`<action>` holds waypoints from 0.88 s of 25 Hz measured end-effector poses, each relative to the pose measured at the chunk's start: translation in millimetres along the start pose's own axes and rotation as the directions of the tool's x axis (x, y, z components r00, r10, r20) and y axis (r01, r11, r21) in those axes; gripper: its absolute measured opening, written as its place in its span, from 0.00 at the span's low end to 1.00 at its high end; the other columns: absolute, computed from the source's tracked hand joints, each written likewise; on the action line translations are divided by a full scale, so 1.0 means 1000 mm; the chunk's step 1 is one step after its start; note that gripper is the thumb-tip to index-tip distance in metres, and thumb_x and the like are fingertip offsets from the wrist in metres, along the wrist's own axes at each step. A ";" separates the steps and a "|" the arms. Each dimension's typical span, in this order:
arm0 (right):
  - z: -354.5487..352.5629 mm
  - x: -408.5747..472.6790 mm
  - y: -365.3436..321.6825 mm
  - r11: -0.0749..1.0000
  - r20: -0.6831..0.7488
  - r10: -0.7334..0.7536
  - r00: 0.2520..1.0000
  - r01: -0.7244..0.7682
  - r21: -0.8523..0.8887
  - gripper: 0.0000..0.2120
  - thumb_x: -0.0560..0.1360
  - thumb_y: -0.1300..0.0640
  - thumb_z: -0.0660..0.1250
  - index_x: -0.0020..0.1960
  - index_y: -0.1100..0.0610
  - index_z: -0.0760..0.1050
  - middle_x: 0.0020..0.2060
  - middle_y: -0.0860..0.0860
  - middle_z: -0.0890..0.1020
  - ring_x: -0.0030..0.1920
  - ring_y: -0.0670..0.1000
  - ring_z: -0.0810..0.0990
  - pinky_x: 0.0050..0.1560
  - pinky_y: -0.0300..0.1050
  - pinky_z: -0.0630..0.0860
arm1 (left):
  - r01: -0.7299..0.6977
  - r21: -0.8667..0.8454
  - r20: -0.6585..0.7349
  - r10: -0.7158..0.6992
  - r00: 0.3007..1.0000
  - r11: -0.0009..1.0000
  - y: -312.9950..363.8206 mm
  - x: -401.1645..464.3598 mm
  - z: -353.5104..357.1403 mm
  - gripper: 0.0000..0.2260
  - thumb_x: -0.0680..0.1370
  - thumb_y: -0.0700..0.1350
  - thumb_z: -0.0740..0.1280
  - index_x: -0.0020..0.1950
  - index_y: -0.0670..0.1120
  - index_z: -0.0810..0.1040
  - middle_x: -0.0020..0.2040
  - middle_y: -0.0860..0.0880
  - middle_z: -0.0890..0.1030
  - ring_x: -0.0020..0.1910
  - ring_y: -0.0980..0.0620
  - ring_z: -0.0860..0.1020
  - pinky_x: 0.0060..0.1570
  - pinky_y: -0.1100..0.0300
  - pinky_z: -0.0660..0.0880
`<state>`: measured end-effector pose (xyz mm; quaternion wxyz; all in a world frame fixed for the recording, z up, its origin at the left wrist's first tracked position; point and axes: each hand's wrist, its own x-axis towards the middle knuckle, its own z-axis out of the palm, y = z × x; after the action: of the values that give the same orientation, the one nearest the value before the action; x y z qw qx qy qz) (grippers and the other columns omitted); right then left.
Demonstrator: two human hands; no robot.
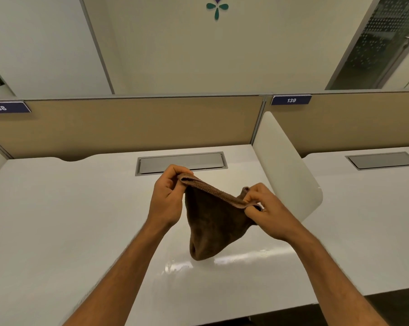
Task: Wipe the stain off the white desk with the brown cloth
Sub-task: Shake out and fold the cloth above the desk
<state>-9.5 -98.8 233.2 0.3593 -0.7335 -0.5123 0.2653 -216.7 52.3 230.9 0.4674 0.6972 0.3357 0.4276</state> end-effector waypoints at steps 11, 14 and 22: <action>-0.062 0.024 -0.019 0.977 -0.130 -0.131 0.983 0.150 0.150 0.14 0.81 0.62 0.67 0.47 0.45 0.83 0.40 0.43 0.85 0.44 0.43 0.83 0.44 0.37 0.82 | -0.082 -0.057 0.068 0.085 0.994 0.995 0.029 0.032 -0.005 0.14 0.85 0.37 0.63 0.50 0.54 0.81 0.43 0.61 0.85 0.44 0.60 0.82 0.34 0.67 0.77; -0.082 0.034 -0.023 0.820 -0.160 -0.190 0.969 0.247 0.516 0.09 0.73 0.51 0.76 0.53 0.44 0.85 0.46 0.45 0.87 0.48 0.45 0.84 0.48 0.39 0.82 | -0.090 -0.077 0.068 0.095 0.993 0.993 0.038 0.042 -0.004 0.13 0.85 0.38 0.62 0.50 0.54 0.80 0.42 0.63 0.84 0.42 0.62 0.81 0.33 0.69 0.76; 0.011 0.034 0.021 0.824 0.216 0.131 0.967 -0.228 0.519 0.31 0.70 0.46 0.76 0.70 0.52 0.75 0.67 0.54 0.80 0.67 0.57 0.78 0.71 0.63 0.73 | -0.070 -0.126 -0.010 0.069 0.998 0.990 0.035 0.054 0.009 0.12 0.85 0.40 0.62 0.49 0.54 0.81 0.42 0.60 0.85 0.42 0.62 0.82 0.36 0.70 0.77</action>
<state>5.6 -68.3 209.2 0.4790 -0.6222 -0.3744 0.4933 -184.4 83.9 277.0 0.4943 0.6765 0.2847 0.4658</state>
